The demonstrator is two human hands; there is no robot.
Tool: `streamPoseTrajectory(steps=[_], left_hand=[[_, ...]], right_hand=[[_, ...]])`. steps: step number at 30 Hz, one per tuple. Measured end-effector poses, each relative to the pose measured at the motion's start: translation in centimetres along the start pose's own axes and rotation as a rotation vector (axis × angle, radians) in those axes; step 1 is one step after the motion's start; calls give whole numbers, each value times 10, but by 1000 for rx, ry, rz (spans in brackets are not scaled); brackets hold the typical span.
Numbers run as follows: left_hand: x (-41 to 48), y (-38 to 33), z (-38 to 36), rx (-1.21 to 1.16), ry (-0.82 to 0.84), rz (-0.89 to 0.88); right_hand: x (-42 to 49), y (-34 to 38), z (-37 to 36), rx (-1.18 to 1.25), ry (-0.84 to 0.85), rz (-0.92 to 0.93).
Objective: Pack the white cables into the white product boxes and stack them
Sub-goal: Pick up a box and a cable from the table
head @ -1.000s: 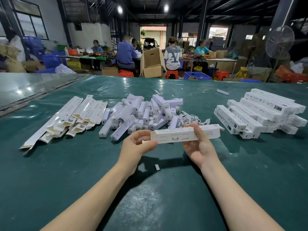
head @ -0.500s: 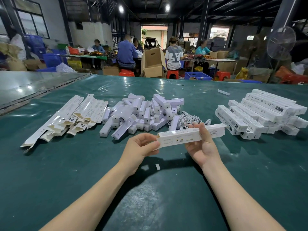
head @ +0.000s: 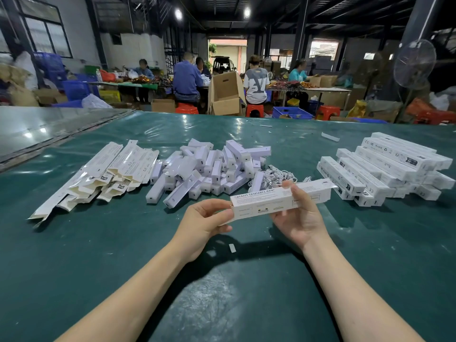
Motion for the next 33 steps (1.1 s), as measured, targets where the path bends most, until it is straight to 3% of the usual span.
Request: streamPoseTrajectory(steps=[5, 8, 11, 14, 18, 20, 28, 33], left_hand=[[-3, -16, -9, 414, 133, -270], [-9, -28, -11, 687, 156, -549], [-12, -33, -8, 792, 94, -677], [-9, -30, 0, 708, -7, -589], [-2, -14, 11, 286, -141, -190], [0, -9, 12, 156, -179, -95], [4, -4, 28, -37, -349, 15], [6, -3, 24, -90, -285, 55]], right_hand=[[-3, -17, -6, -275, -69, -9], [2, -16, -2, -236, -166, 69], [4, -15, 1, -246, -195, 81], [5, -17, 3, -275, -174, 65], [5, -16, -2, -249, -46, 54], [2, -15, -7, -262, 48, 39], [-9, -37, -23, -482, 303, -111], [-8, -38, -23, -480, 314, -133]])
Point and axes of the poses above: each hand's wrist, its own x-axis towards the middle knuckle, its own z-axis out of the back of the hand, y = z × x, the point moved 7 cm from there along x, towards the middle knuckle, and after that the axes turned 10 degrees about -y, right-handed, at the moved point
